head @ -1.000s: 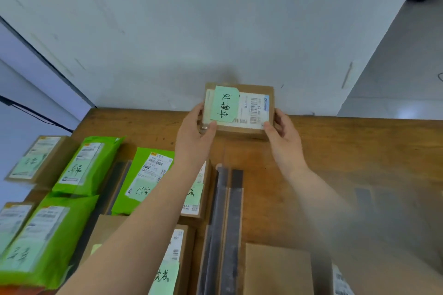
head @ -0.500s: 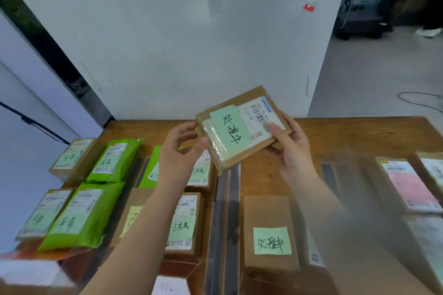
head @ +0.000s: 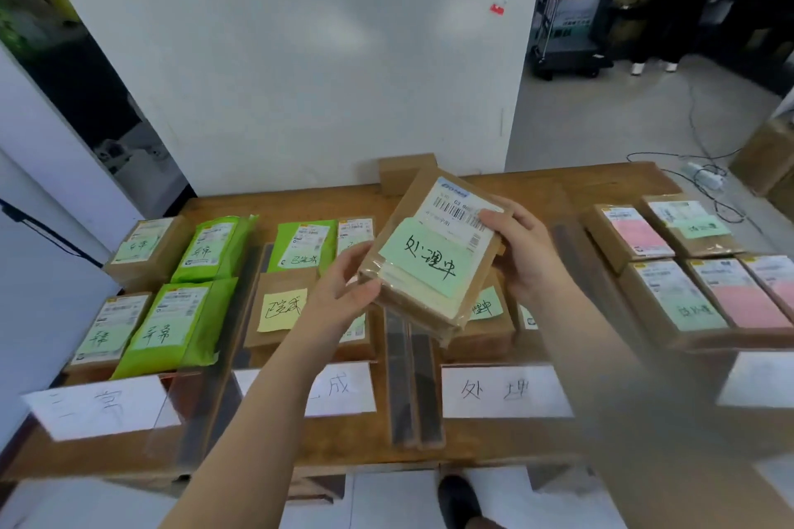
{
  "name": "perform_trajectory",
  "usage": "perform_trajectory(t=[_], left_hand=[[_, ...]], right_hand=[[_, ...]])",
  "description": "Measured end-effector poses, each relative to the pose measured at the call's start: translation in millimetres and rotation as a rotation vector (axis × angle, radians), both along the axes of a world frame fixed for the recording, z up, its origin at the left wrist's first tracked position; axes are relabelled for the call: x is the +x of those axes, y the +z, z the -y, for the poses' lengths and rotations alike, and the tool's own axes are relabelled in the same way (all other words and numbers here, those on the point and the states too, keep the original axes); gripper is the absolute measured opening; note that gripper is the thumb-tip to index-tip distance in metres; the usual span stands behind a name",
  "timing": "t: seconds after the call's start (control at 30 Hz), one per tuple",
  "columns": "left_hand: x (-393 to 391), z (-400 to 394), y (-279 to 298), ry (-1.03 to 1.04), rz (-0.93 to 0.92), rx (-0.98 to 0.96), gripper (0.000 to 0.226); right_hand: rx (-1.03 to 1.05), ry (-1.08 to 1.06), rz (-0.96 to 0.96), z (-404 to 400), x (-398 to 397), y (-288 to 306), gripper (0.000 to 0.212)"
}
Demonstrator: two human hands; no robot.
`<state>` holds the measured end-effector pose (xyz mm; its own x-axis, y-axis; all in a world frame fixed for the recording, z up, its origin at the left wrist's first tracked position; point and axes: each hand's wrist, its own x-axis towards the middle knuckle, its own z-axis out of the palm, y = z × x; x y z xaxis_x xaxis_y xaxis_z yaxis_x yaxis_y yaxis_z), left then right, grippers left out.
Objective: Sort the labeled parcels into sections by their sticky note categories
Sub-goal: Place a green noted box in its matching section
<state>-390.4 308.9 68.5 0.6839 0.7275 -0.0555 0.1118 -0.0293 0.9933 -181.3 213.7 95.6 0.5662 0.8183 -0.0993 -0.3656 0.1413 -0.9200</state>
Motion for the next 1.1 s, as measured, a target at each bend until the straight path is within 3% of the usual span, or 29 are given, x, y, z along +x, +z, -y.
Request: perform_trajectory(t=[0.1, 0.3, 0.47, 0.53, 0.7, 1.1], left_hand=[[-9.7, 15.3, -0.4, -0.004, -0.021, -0.091, 0.052], [-21.7, 52.1, -5.6, -0.056, -0.037, -0.19, 0.07], [-16.5, 66.9, -11.4, -0.007, 0.033, -0.33, 0.06], [-11.4, 70.4, -12.1, 0.027, 0.051, -0.337, 0.06], [8.8, 71.7, -13.4, 0.104, 0.055, -0.288, 0.048], [105.5, 41.7, -12.7, 0.129, -0.003, -0.287, 0.054]], right_hand=[[-0.022, -0.013, 0.031, 24.2, -17.0, -5.1, 0.015], [-0.066, -0.096, 0.063, 53.7, -42.1, -4.1, 0.013], [-0.097, -0.156, 0.073, 64.5, -53.0, -3.7, 0.058], [-0.134, -0.131, 0.085, 67.3, -58.0, -6.9, 0.066], [-0.176, -0.116, 0.01, 70.0, -58.2, -18.3, 0.055], [-0.245, -0.096, 0.09, 39.6, 34.2, -33.9, 0.052]])
